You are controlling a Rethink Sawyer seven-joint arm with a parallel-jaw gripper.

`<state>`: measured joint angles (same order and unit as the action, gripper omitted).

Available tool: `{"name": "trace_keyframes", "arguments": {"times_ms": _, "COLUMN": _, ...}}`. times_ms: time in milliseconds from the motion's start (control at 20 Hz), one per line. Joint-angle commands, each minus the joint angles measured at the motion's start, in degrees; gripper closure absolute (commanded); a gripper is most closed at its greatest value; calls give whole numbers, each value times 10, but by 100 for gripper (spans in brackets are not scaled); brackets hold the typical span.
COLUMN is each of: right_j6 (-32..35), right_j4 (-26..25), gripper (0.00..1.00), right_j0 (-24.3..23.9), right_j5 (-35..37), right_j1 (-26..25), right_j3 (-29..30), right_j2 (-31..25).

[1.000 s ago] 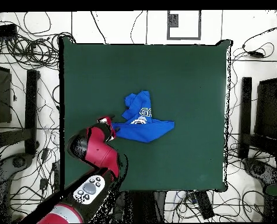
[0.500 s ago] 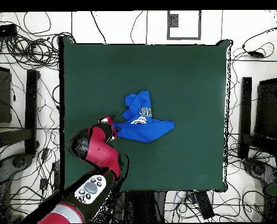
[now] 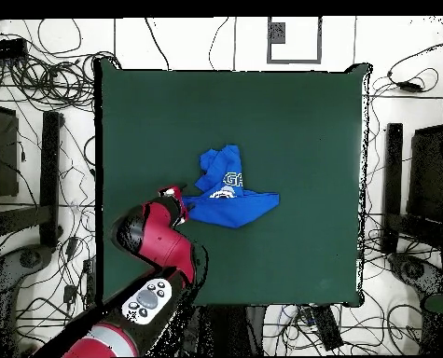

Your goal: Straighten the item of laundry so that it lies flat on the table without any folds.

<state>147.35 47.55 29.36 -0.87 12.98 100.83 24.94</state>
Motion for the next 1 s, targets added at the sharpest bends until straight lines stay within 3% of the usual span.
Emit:
{"name": "trace_keyframes", "arguments": {"times_ms": 50, "right_j6": 51, "right_j4": -30, "gripper": 0, "right_j0": -14, "right_j5": 40, "right_j1": -5, "right_j3": -19, "right_j2": -72}}
{"name": "trace_keyframes", "arguments": {"times_ms": 1000, "right_j6": 59, "right_j4": -23, "gripper": 0, "right_j0": -2, "right_j5": 81, "right_j1": -12, "right_j3": -24, "right_j2": -50}}
